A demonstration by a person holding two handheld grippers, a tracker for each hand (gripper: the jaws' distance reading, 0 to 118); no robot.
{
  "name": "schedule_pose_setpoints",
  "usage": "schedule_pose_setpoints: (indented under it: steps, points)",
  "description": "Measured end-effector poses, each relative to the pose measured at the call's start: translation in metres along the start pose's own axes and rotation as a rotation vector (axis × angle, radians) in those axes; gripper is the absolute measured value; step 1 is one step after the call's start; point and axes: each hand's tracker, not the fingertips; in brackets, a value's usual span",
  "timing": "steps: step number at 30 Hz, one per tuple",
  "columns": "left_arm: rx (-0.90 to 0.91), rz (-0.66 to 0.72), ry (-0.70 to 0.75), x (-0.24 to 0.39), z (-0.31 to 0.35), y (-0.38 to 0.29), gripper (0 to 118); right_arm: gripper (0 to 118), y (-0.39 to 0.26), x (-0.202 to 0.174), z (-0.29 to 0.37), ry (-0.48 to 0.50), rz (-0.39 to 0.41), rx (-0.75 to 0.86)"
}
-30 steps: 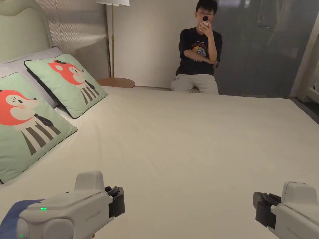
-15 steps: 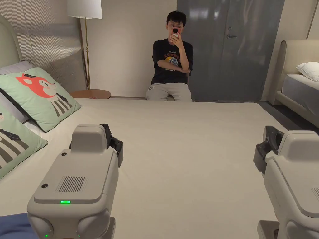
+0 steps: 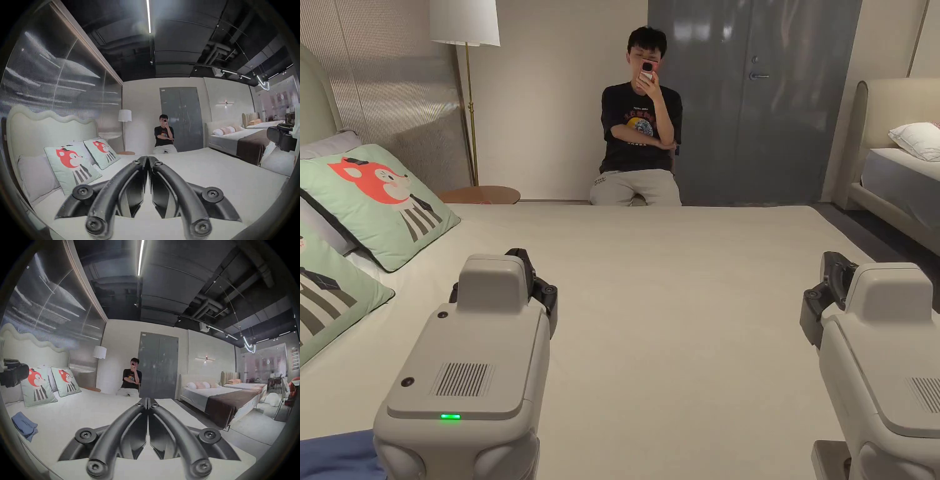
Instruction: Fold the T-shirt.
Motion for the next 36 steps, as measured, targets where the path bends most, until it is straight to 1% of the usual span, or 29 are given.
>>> schedule_pose_setpoints:
  steps: [3, 7, 11, 12, 13, 14, 15, 16, 17, 18, 19, 20, 27, 36]
  points:
    - [-0.006, 0.011, -0.004, 0.002, 0.002, 0.0, 0, 0, 0.001, -0.001, 0.004, -0.001, 0.011, 0.001]
    - [-0.009, 0.014, -0.01, 0.002, 0.002, -0.002, 0, 0, 0.0, 0.0, 0.004, -0.002, 0.007, -0.006]
    - [-0.01, 0.017, -0.008, 0.002, 0.002, -0.002, 3, 1, -0.009, 0.001, 0.0, -0.005, 0.006, -0.005]
    - [-0.011, 0.018, -0.008, 0.002, 0.002, -0.002, 8, 7, -0.01, 0.001, -0.001, -0.008, 0.005, -0.005]
    - [-0.013, 0.019, -0.009, 0.002, 0.002, -0.003, 16, 22, -0.01, 0.001, -0.002, -0.007, 0.003, -0.009]
    - [-0.015, 0.02, -0.011, 0.001, 0.002, -0.003, 29, 48, -0.01, 0.001, -0.001, -0.003, 0.001, -0.014]
    - [-0.016, 0.022, -0.013, 0.001, 0.002, -0.003, 56, 83, -0.01, 0.001, -0.002, 0.003, -0.003, -0.021]
    - [-0.016, 0.024, -0.014, 0.001, 0.002, -0.003, 78, 101, -0.011, 0.001, -0.003, 0.006, -0.006, -0.024]
    - [-0.016, 0.025, -0.015, 0.0, 0.001, -0.004, 99, 113, -0.012, 0.001, -0.003, 0.004, -0.008, -0.022]
    - [-0.012, 0.03, -0.018, -0.001, 0.002, -0.005, 111, 117, -0.008, -0.001, 0.003, 0.002, -0.005, -0.012]
    - [0.029, 0.03, 0.014, 0.0, 0.006, -0.005, 110, 117, -0.007, -0.002, 0.005, 0.003, -0.003, -0.004]
    - [0.013, 0.034, -0.016, 0.0, 0.006, -0.006, 111, 117, -0.007, -0.002, 0.005, -0.003, 0.001, -0.001]
    - [0.007, 0.044, -0.005, -0.003, 0.005, -0.004, 111, 117, -0.001, -0.001, 0.01, 0.003, -0.021, 0.001]
    - [0.018, 0.045, -0.01, 0.001, 0.008, -0.003, 111, 117, -0.005, 0.001, 0.011, 0.004, -0.017, -0.009]
